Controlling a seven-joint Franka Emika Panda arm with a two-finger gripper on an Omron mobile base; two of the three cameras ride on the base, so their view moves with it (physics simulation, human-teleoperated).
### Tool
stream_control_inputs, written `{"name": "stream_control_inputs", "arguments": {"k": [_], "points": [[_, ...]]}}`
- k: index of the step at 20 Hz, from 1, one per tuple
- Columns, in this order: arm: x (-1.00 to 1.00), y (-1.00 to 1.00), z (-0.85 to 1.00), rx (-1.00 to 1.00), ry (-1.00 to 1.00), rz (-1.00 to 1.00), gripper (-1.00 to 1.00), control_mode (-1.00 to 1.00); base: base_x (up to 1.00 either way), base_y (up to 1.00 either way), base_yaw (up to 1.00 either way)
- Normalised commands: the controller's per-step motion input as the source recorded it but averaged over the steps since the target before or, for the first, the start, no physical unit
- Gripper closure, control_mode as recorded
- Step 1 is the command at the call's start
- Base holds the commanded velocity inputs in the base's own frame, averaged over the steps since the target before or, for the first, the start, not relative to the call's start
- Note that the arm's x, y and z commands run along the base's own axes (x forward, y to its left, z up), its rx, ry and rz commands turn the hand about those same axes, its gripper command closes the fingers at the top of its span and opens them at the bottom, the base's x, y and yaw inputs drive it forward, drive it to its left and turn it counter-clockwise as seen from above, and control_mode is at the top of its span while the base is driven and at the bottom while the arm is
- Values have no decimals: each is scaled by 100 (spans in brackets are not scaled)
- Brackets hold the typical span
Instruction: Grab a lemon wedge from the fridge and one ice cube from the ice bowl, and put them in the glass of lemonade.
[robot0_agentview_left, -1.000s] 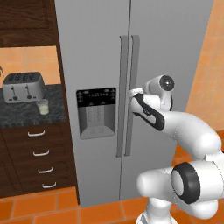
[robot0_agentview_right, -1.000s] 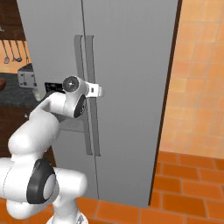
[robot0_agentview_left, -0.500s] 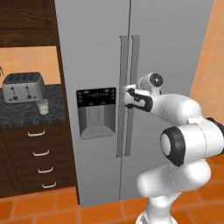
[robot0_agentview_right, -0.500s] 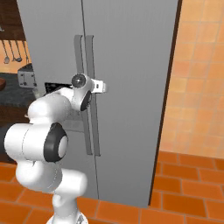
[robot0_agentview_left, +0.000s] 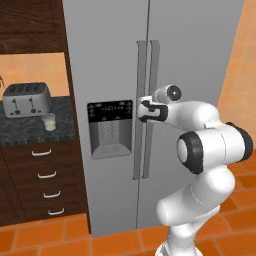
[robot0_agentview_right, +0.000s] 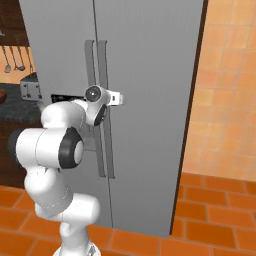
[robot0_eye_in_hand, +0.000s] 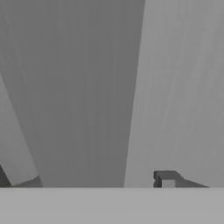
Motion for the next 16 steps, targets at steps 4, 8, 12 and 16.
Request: {"name": "stream_control_inputs", "arguments": {"k": [4, 8, 12, 16], "points": [[9, 0, -1, 0, 0, 0, 100, -100, 0, 0, 0], [-68, -29, 24, 1, -14, -13, 100, -100, 0, 0, 0], [-100, -71, 61, 1, -24, -24, 100, -100, 0, 0, 0], [-100, -86, 90, 4, -23, -31, 100, -100, 0, 0, 0]]}}
